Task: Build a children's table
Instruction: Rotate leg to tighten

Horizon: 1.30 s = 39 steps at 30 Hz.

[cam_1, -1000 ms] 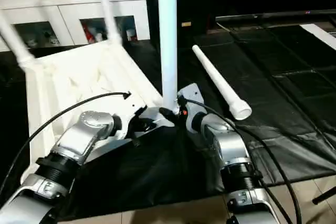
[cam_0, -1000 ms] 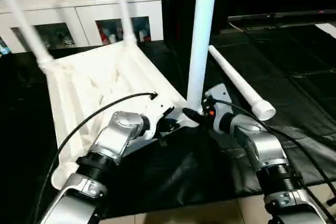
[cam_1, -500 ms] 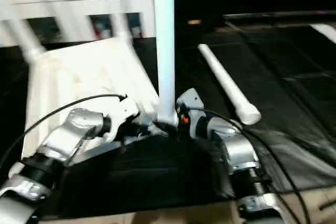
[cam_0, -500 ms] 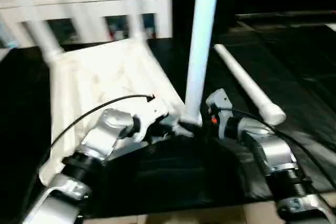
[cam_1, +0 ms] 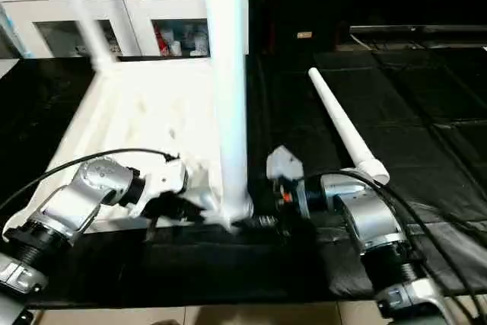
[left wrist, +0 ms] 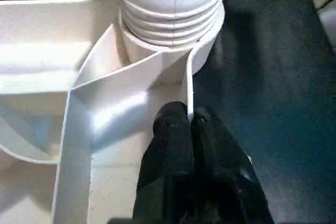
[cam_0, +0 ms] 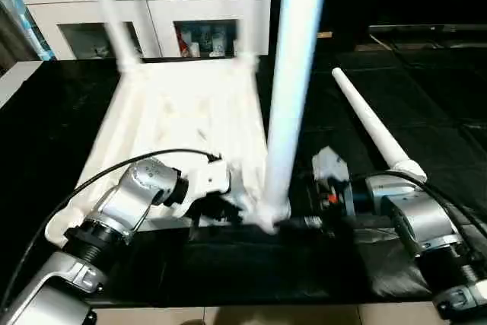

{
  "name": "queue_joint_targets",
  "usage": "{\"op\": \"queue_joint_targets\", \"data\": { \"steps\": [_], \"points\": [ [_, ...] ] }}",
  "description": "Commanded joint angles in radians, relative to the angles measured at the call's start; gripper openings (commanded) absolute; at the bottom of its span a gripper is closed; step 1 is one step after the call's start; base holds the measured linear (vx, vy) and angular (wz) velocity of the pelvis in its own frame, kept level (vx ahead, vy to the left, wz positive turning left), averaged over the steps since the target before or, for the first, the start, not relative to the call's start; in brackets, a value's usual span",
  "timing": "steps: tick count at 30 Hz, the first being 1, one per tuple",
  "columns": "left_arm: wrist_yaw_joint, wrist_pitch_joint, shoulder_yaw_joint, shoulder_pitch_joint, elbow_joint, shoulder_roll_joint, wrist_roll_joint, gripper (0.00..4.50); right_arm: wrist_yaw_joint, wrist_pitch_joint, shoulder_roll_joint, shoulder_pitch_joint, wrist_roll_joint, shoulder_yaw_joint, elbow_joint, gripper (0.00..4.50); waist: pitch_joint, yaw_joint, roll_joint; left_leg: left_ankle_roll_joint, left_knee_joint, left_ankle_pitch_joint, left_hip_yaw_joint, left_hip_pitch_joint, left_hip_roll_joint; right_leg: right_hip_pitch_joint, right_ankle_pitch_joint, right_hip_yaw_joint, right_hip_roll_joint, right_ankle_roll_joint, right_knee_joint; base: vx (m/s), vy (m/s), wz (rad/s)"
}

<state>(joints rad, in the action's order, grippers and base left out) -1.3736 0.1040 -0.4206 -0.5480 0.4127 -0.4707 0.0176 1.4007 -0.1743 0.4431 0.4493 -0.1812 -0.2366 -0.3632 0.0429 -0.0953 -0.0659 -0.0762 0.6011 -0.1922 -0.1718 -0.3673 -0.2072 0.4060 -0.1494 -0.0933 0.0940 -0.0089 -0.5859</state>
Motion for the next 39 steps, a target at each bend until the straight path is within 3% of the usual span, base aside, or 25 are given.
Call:
{"op": "queue_joint_targets", "data": {
  "steps": [1, 6, 7, 10, 12, 26, 29, 30, 32, 33, 35, 36, 38, 39],
  "points": [
    [-0.045, -0.029, -0.034, -0.019, -0.013, -0.001, 0.013, 0.00, 0.003, 0.037, -0.007, 0.027, 0.027, -0.016, -0.027, 4.46, -0.066, 0.007, 0.015, 0.055, -0.074, -0.212, -0.001, 0.009, -0.021, -0.052, -0.317, 0.042, 0.049, -0.210, 0.063, 0.000, 0.000, 0.00],
    [-0.048, -0.046, -0.041, -0.018, -0.008, -0.004, 0.013, 0.00, 0.021, 0.024, -0.015, 0.043, 0.014, -0.029, -0.042, 4.46, -0.069, 0.009, 0.016, 0.063, -0.072, -0.187, -0.001, 0.007, -0.023, -0.054, -0.275, 0.042, 0.047, -0.218, 0.056, 0.000, 0.000, 0.00],
    [-0.049, -0.046, -0.041, -0.018, -0.008, -0.004, 0.012, 0.00, 0.022, 0.023, -0.015, 0.043, 0.013, -0.029, -0.042, 4.20, -0.069, 0.009, 0.015, 0.064, -0.071, -0.184, -0.001, 0.007, -0.022, -0.054, -0.270, 0.042, 0.047, -0.219, 0.056, 0.000, 0.000, 0.00],
    [-0.054, -0.056, -0.042, -0.018, -0.002, -0.003, 0.013, 0.00, 0.036, 0.025, -0.017, 0.048, 0.004, -0.033, -0.050, 4.12, -0.070, 0.008, 0.014, 0.069, -0.070, -0.184, -0.002, 0.008, -0.023, -0.053, -0.260, 0.042, 0.047, -0.226, 0.055, 0.000, 0.000, 0.00],
    [-0.055, -0.060, -0.045, -0.017, -0.001, -0.003, 0.014, 0.00, 0.043, 0.029, -0.020, 0.050, 0.003, -0.036, -0.057, 3.78, -0.069, 0.009, 0.016, 0.068, -0.071, -0.190, -0.002, 0.008, -0.022, -0.053, -0.270, 0.042, 0.046, -0.224, 0.056, 0.000, 0.000, 0.00],
    [-0.061, -0.066, -0.051, -0.016, 0.002, -0.004, 0.013, 0.00, 0.057, 0.022, -0.032, 0.047, -0.004, -0.040, -0.061, 2.73, -0.069, 0.009, 0.014, 0.064, -0.071, -0.189, -0.001, 0.008, -0.022, -0.054, -0.282, 0.042, 0.047, -0.220, 0.057, 0.000, 0.000, 0.00],
    [-0.025, -0.017, -0.033, -0.013, -0.008, 0.013, 0.002, 0.00, 0.027, -0.029, -0.055, 0.027, -0.042, -0.018, -0.026, 2.65, -0.070, 0.008, 0.012, 0.066, -0.070, -0.181, -0.002, 0.009, -0.022, -0.054, -0.263, 0.042, 0.045, -0.226, 0.055, 0.000, 0.000, 0.00],
    [0.021, 0.023, -0.009, -0.020, -0.014, 0.042, -0.013, 0.00, -0.046, -0.061, -0.073, 0.019, -0.021, -0.016, -0.016, 2.65, -0.069, 0.009, 0.009, 0.063, -0.071, -0.186, -0.001, 0.007, -0.022, -0.055, -0.264, 0.042, 0.045, -0.227, 0.055, 0.000, 0.000, 0.00],
    [0.047, 0.057, 0.007, -0.025, -0.022, 0.062, -0.026, 0.00, -0.093, -0.075, -0.084, 0.015, -0.002, -0.017, -0.012, 2.65, -0.067, 0.009, 0.011, 0.055, -0.072, -0.186, -0.001, 0.008, -0.022, -0.054, -0.270, 0.042, 0.045, -0.224, 0.056, 0.000, 0.000, 0.00],
    [0.128, 0.131, 0.034, -0.040, -0.034, 0.110, -0.033, 0.00, -0.190, -0.104, -0.121, 0.006, 0.022, -0.010, -0.010, 2.65, -0.065, 0.014, 0.011, 0.044, -0.074, -0.205, -0.002, 0.008, -0.020, -0.055, -0.303, 0.041, 0.045, -0.215, 0.060, 0.000, 0.000, 0.00],
    [0.177, 0.161, 0.042, -0.049, -0.036, 0.137, -0.026, 0.00, -0.248, -0.128, -0.150, 0.003, 0.025, 0.001, -0.012, 2.64, -0.061, 0.020, 0.015, 0.026, -0.075, -0.240, -0.001, 0.012, -0.016, -0.052, -0.393, 0.040, 0.046, -0.188, 0.070, 0.000, 0.000, 0.00],
    [0.267, 0.212, 0.059, -0.059, -0.034, 0.188, -0.015, 0.00, -0.368, -0.162, -0.207, 0.006, 0.040, 0.023, -0.027, 2.64, -0.058, 0.028, 0.017, 0.018, -0.078, -0.247, 0.005, 0.004, -0.011, -0.057, -0.456, 0.035, 0.048, -0.155, 0.076, 0.000, 0.000, 0.00],
    [0.311, 0.242, 0.069, -0.062, -0.031, 0.215, -0.012, 0.00, -0.434, -0.178, -0.236, 0.013, 0.053, 0.033, -0.041, 2.64, -0.056, 0.039, 0.017, 0.012, -0.078, -0.254, 0.007, 0.004, -0.009, -0.055, -0.493, 0.032, 0.048, -0.135, 0.082, 0.000, 0.000, 0.00],
    [0.356, 0.267, 0.078, -0.064, -0.025, 0.241, -0.008, 0.00, -0.493, -0.191, -0.262, 0.021, 0.063, 0.044, -0.055, 2.64, -0.055, 0.059, 0.017, 0.008, -0.076, -0.265, 0.008, 0.002, -0.004, -0.055, -0.527, 0.027, 0.047, -0.120, 0.089, 0.000, 0.000, 0.00]
  ]
}}
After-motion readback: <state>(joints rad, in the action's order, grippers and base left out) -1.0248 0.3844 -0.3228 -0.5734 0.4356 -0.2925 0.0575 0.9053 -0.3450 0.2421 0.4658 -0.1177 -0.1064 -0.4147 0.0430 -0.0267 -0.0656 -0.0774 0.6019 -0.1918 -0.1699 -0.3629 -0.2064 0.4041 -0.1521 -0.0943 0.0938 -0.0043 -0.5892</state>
